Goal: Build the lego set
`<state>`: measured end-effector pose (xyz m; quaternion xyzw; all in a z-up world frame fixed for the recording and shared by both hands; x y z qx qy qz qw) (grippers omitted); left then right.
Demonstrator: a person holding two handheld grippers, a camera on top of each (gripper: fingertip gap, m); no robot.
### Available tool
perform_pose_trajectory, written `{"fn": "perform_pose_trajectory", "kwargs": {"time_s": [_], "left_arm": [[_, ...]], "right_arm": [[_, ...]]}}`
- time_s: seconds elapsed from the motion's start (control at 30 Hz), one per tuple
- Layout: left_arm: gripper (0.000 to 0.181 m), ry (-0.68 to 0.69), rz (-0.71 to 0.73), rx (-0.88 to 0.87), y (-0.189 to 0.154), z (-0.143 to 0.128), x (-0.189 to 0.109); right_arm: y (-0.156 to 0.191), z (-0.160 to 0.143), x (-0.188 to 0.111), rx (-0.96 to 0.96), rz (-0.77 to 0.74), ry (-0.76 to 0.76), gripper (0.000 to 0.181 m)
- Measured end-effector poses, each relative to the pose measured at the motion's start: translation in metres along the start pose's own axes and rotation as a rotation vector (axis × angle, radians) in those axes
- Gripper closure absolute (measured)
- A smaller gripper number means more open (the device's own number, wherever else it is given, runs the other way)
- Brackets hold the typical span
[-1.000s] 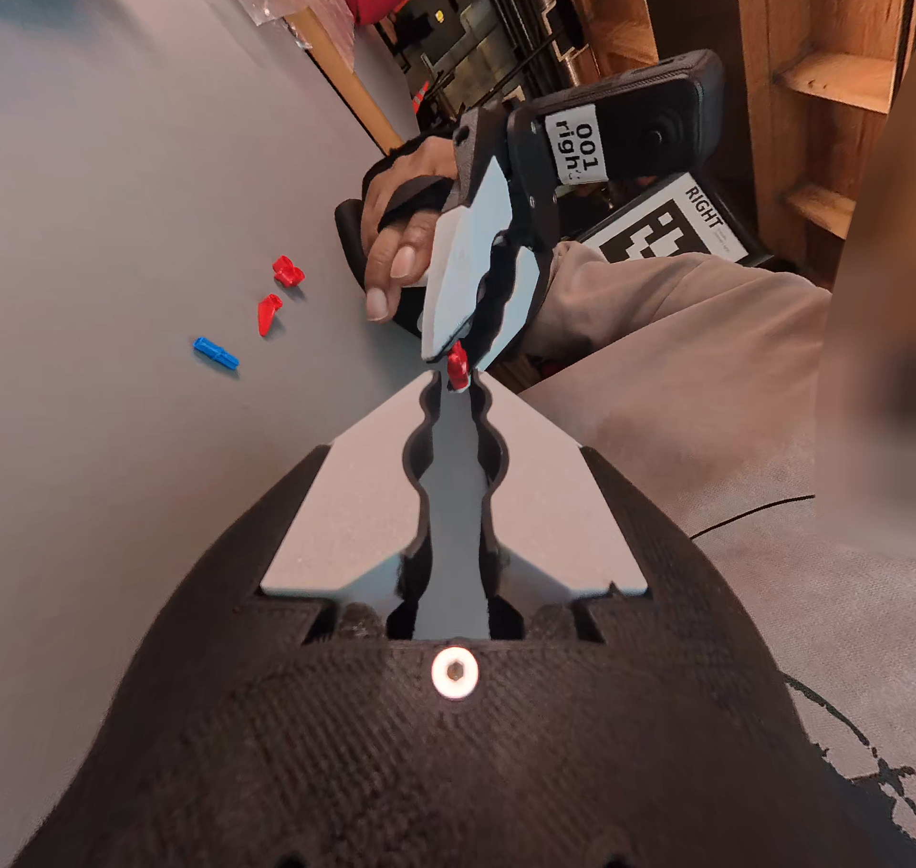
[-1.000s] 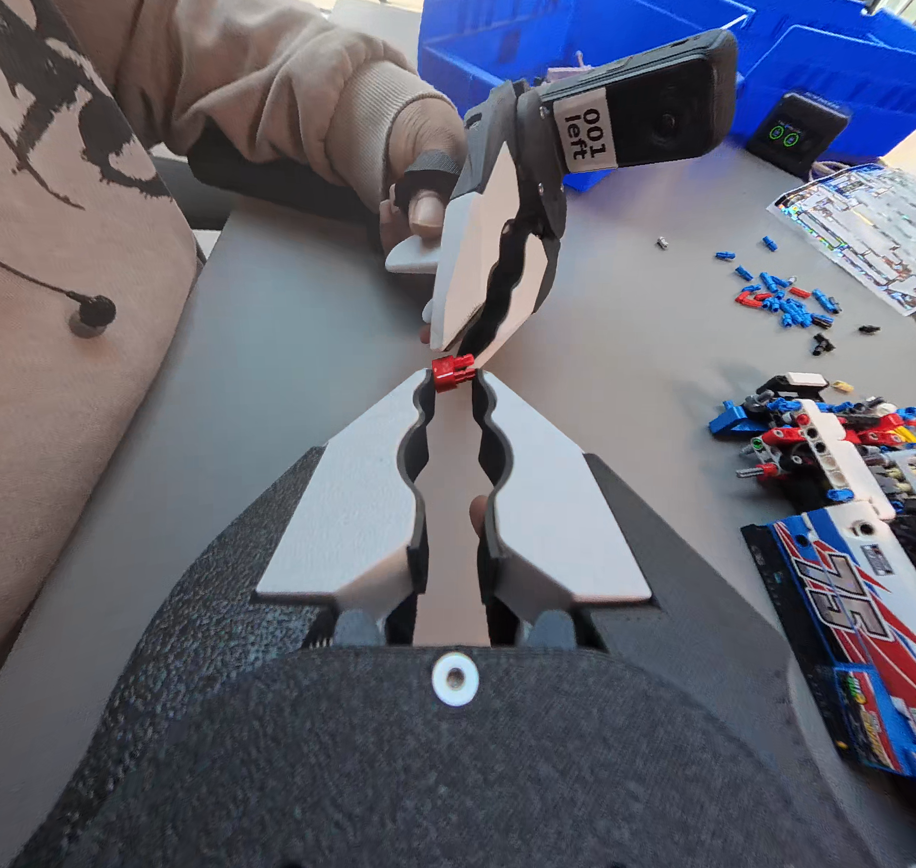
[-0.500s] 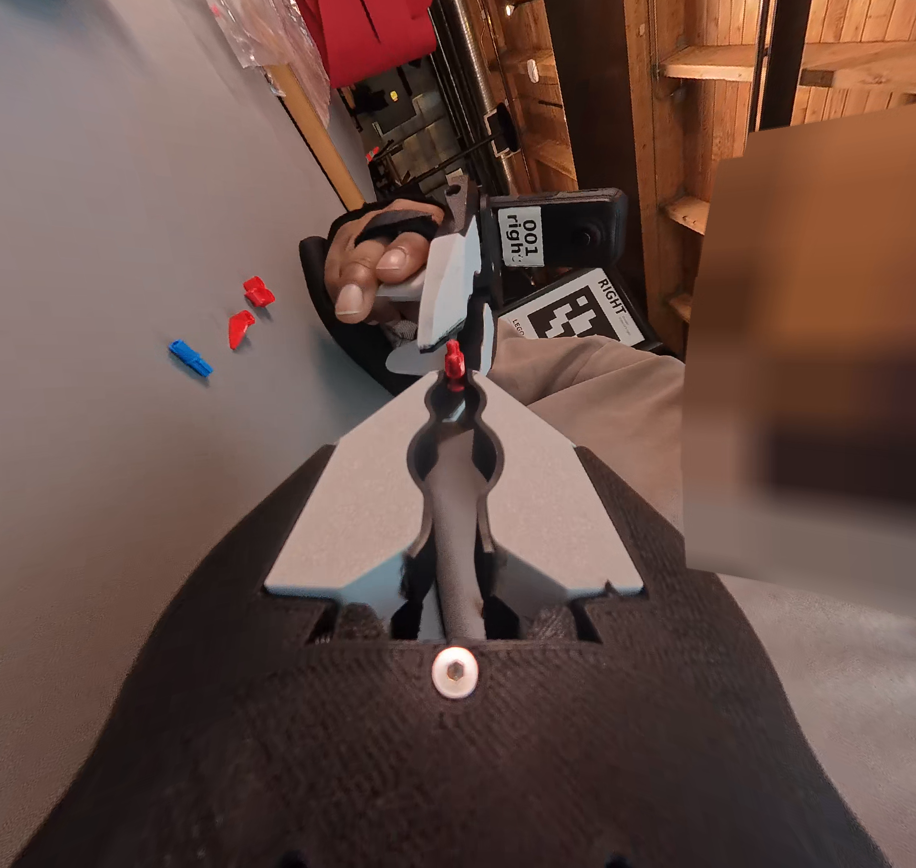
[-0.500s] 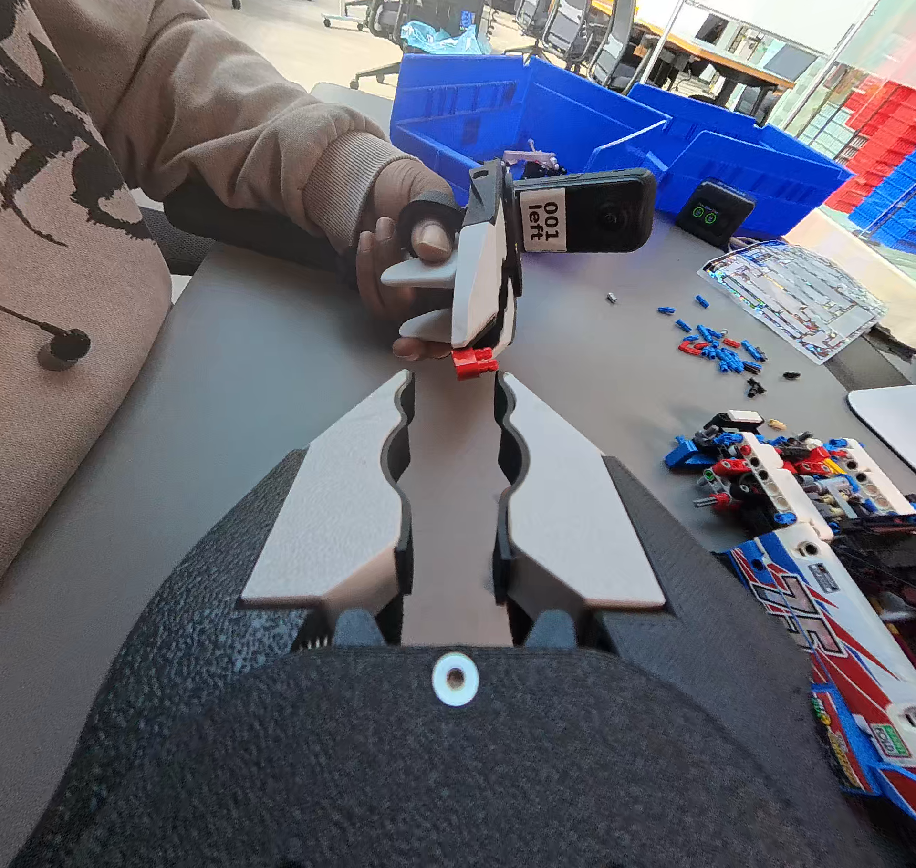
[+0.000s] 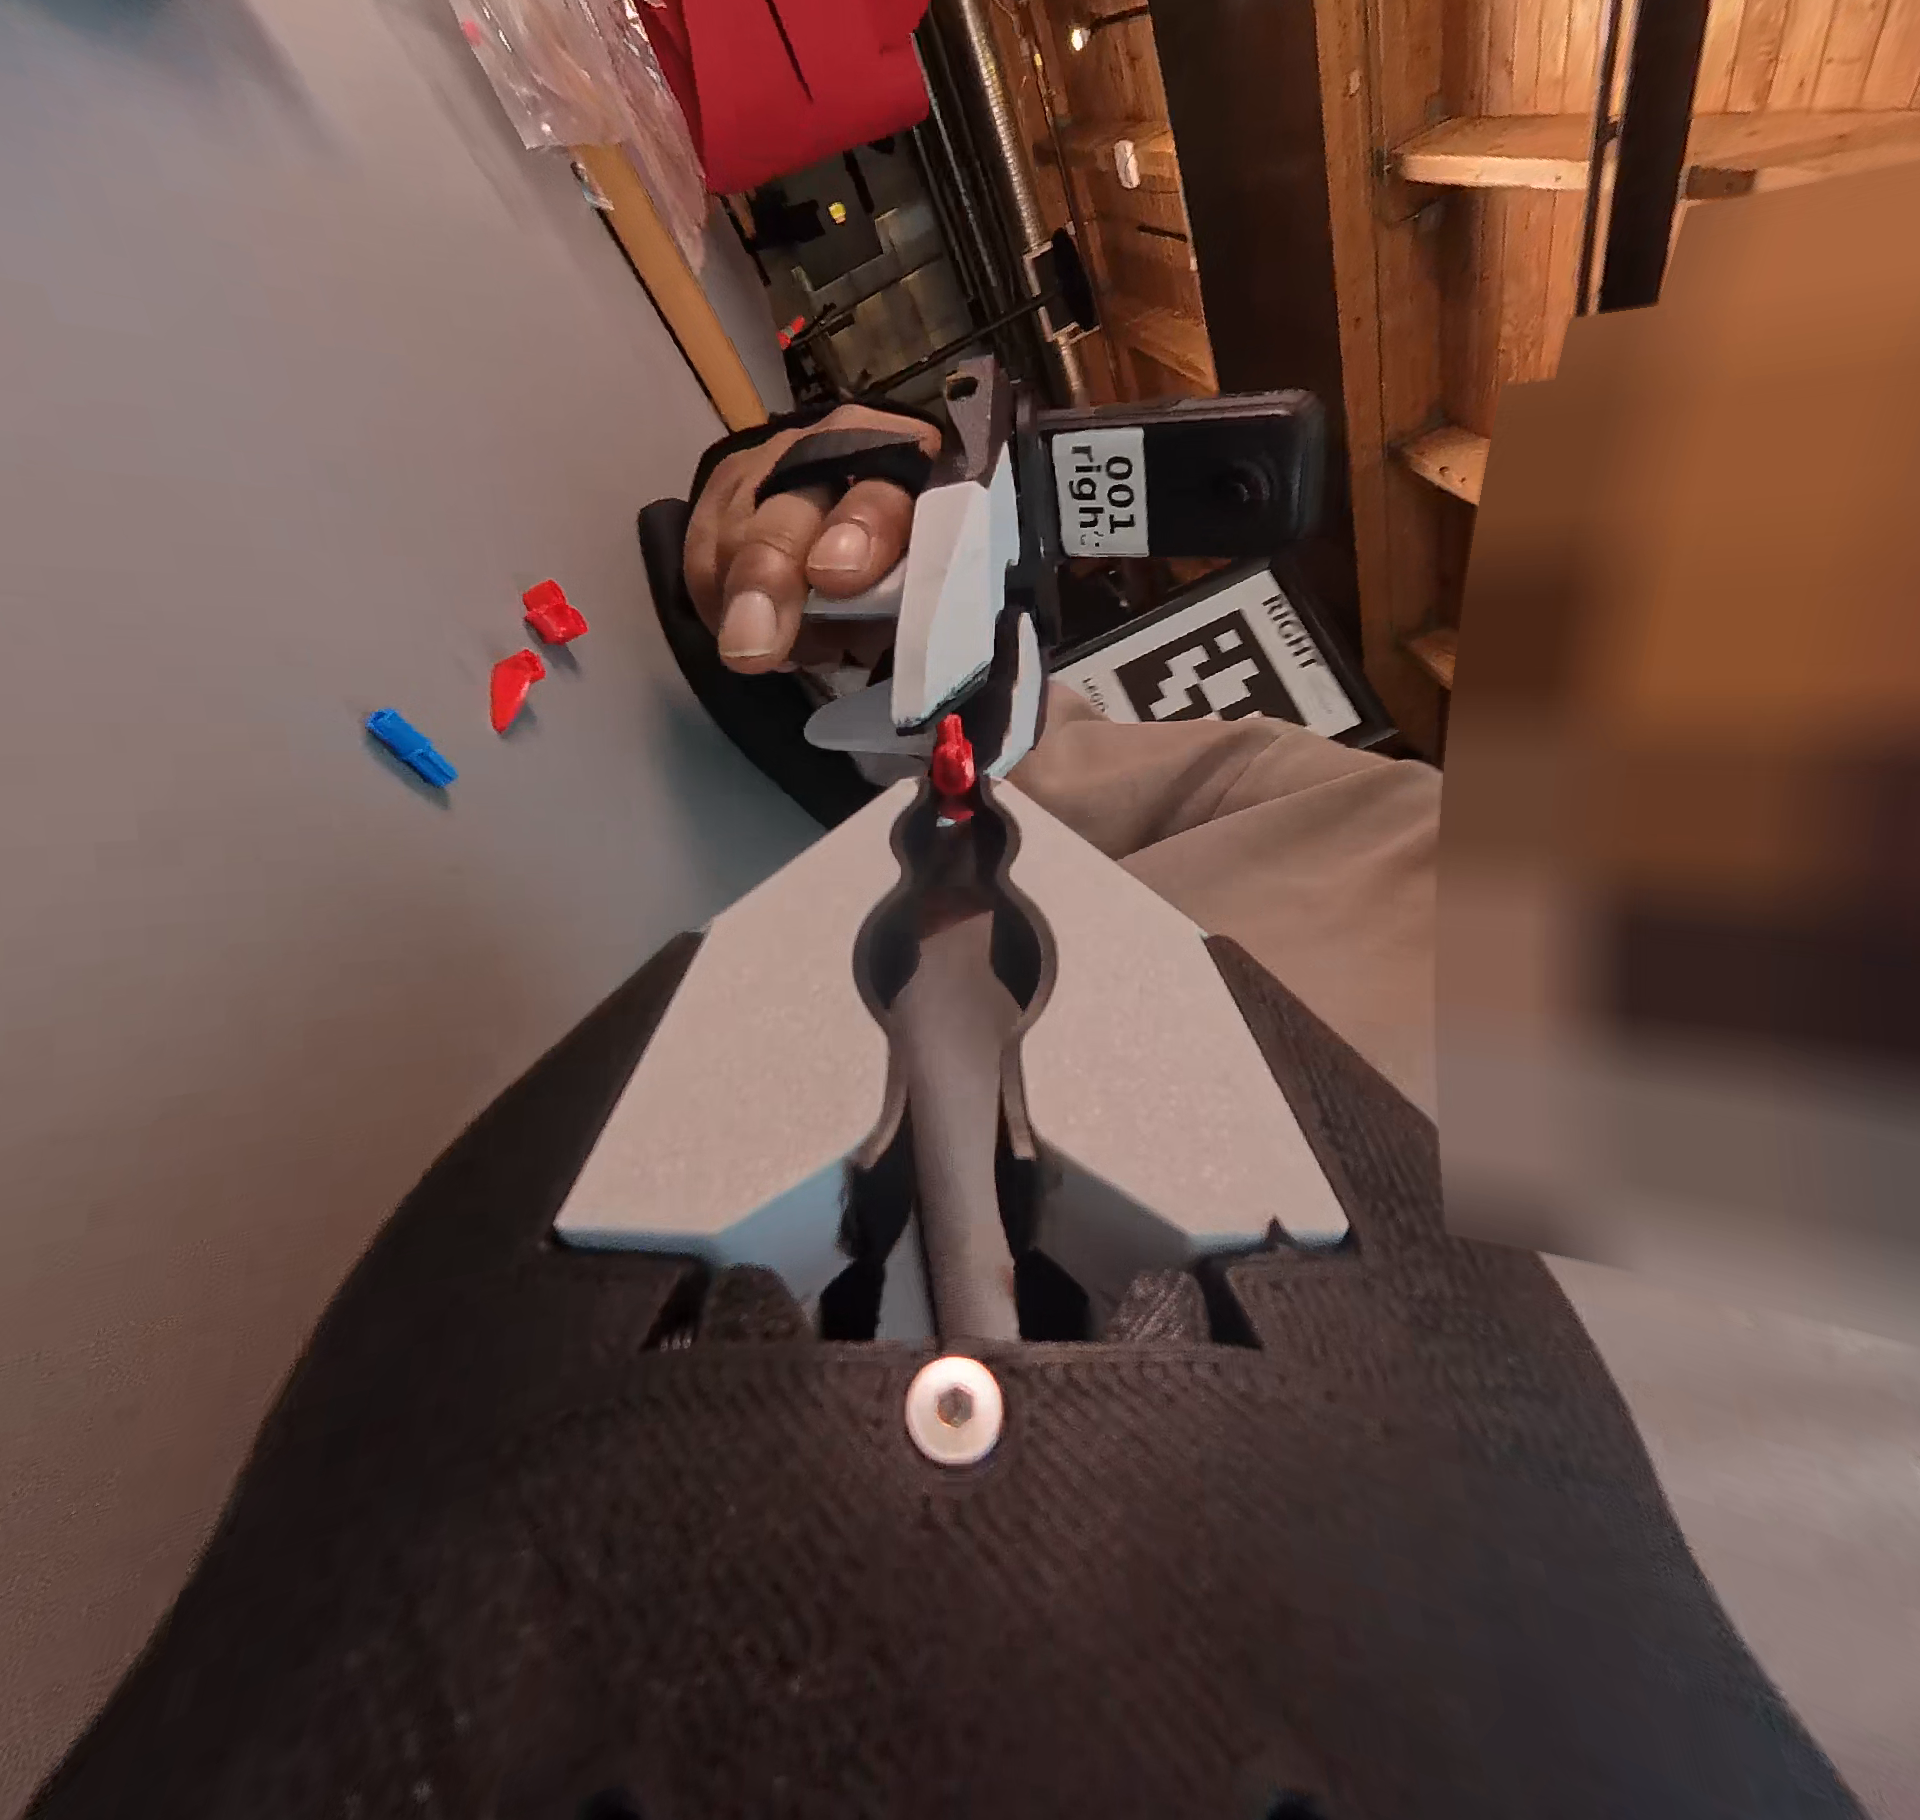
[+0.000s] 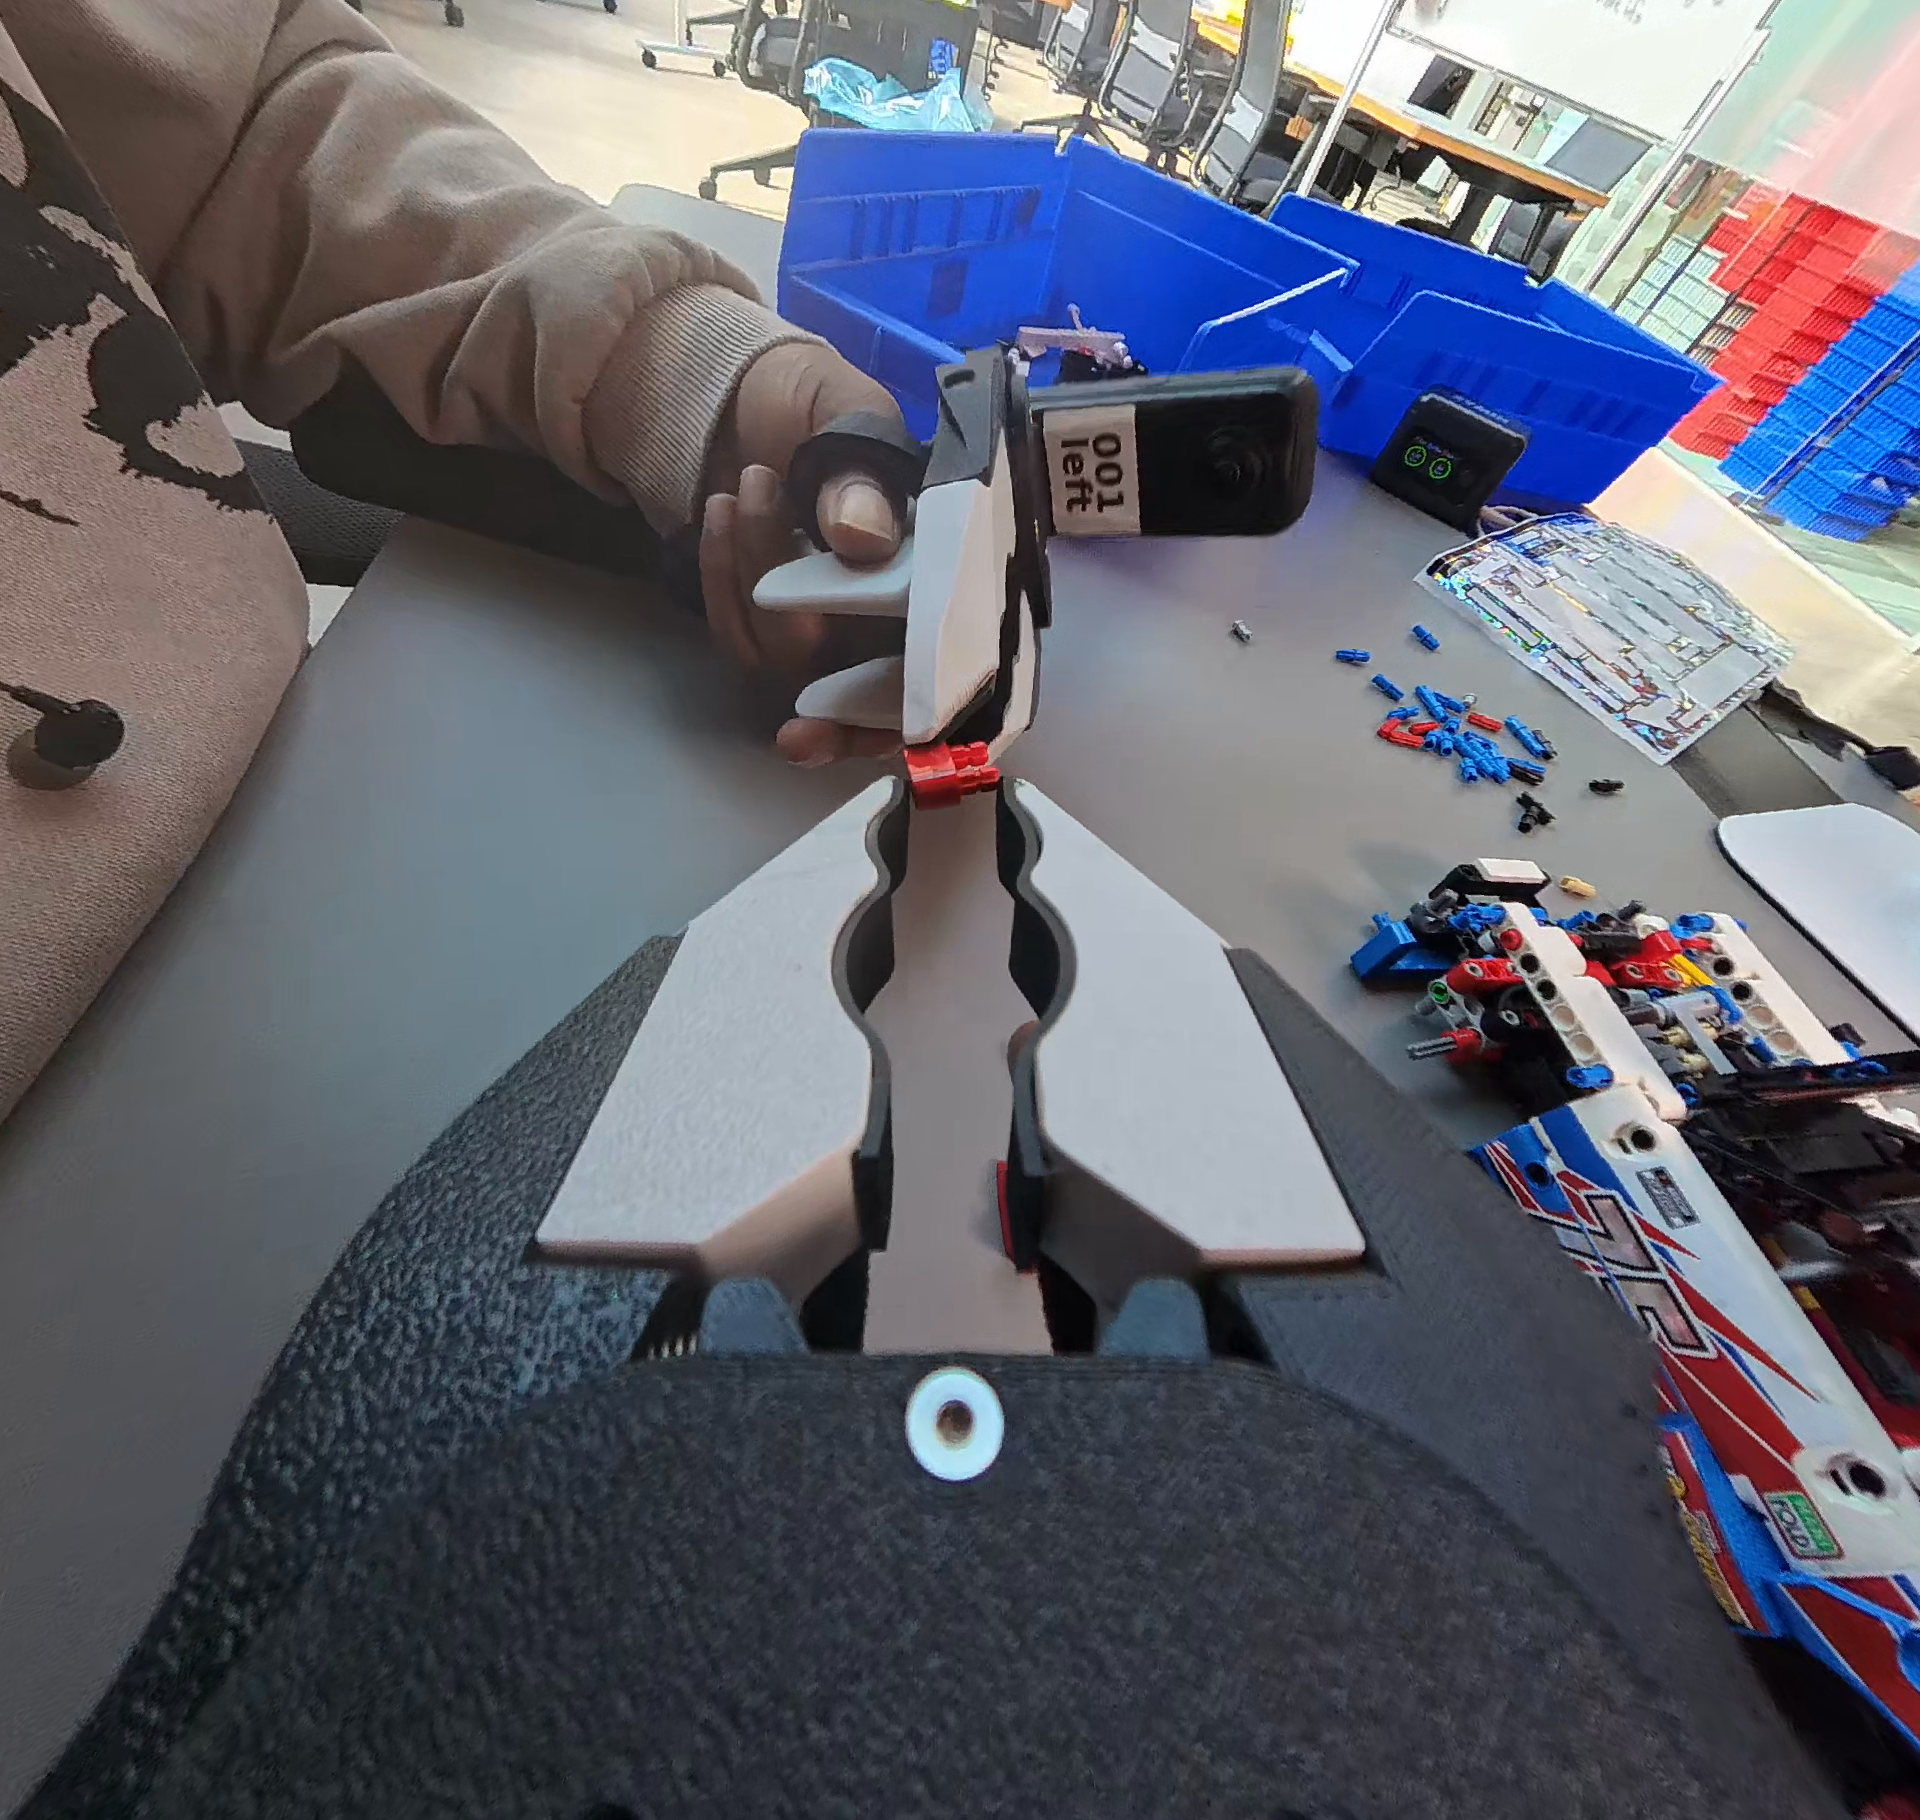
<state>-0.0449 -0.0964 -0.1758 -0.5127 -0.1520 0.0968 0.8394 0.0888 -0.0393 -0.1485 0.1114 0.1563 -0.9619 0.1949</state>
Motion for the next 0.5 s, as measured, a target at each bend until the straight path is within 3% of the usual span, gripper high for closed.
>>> {"fn": "perform_pose_trajectory", "kwargs": {"time_s": [0.03, 0.33, 0.5], "left_arm": [[0.177, 0.014, 0.049, 0.061, 0.000, 0.000, 0.000], [0.176, 0.374, 0.663, 0.894, 0.004, -0.014, 0.009], [0.176, 0.470, 0.738, 0.923, 0.013, -0.020, 0.013]], "right_arm": [[0.000, -0.002, 0.000, -0.015, -0.001, 0.017, 0.167], [-0.002, -0.028, -0.010, 0.054, 0.141, 0.230, 0.160], [-0.016, -0.042, -0.036, 0.125, 0.124, 0.374, 0.169]]}}
Point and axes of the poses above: each gripper's, where its closed fingertips meet, x out along the fingers, z out of its top, y = z × x across the jaws, the point moved 8 cm from there along -x, back along the fingers, and after that the axes turned 2 degrees about -z, right-handed, at the moved point
